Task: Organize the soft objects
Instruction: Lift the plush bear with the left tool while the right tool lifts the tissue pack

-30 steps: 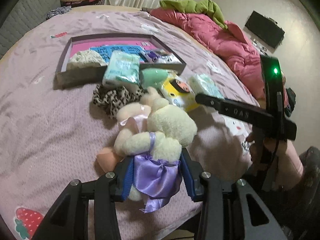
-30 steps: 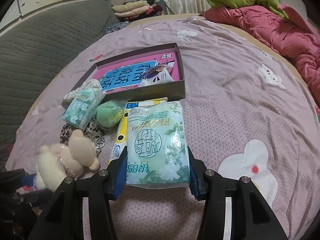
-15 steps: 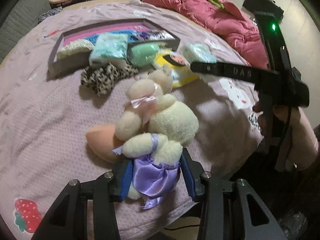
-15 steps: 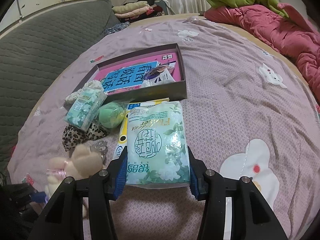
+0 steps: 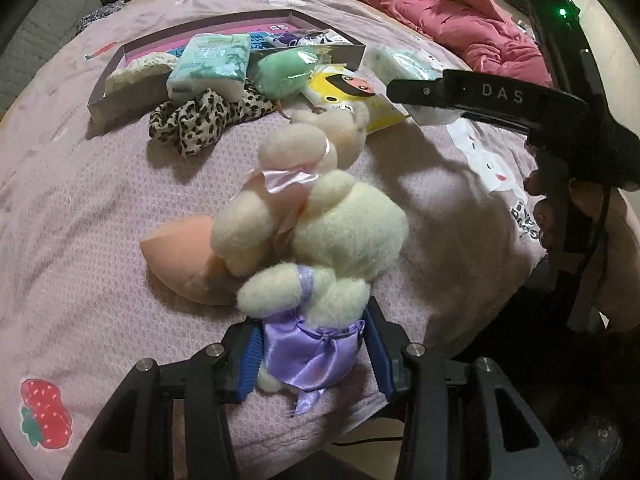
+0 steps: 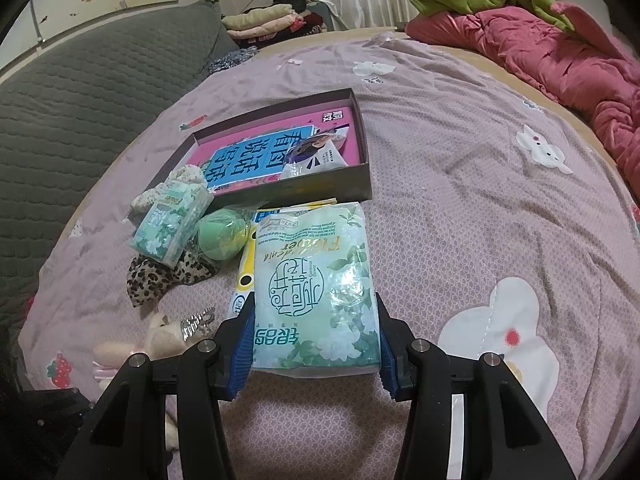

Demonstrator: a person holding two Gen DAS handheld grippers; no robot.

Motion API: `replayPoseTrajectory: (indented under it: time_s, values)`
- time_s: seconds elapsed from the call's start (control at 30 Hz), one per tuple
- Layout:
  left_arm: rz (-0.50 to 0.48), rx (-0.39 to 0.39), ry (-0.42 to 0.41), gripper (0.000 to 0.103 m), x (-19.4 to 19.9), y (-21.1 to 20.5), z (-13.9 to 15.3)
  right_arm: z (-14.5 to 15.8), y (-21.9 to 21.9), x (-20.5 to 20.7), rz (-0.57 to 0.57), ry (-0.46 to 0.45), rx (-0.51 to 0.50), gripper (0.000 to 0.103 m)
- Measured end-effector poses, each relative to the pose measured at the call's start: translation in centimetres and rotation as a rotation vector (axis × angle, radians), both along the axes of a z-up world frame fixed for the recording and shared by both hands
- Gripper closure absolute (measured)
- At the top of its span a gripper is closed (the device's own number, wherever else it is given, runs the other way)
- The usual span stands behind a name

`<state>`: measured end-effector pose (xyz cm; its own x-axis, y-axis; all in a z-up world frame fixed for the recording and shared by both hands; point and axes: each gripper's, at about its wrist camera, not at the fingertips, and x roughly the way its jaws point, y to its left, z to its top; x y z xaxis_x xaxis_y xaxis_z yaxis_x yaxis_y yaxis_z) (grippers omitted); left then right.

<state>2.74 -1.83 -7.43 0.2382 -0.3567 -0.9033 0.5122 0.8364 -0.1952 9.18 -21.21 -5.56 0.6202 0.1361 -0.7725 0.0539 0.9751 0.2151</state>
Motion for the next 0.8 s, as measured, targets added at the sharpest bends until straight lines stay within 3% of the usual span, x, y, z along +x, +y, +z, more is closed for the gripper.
replayPoseTrajectory:
  time_s: [0.23,0.37,0.53,0.8]
  values:
    - [0.021,-0.056,0.113,0.062,0.3,0.4,1.2,0.4,-0.1,-0.1,-0.002,-0.015,0.008,0.050]
    - [0.038,-0.086,0.114,0.063,0.0,0.9,2.9,0.7,-0.4,-0.3,-0.009,-0.024,0.016,0.050]
    - [0.089,-0.172,0.039,0.064,1.5,2.0,5.8,0.8,-0.3,-0.4,-0.009,-0.030,0.022,0.050]
    - [0.140,-0.243,-0.012,0.064,4.1,2.8,8.1,1.2,-0.2,-0.4,-0.006,-0.044,0.029,0.050]
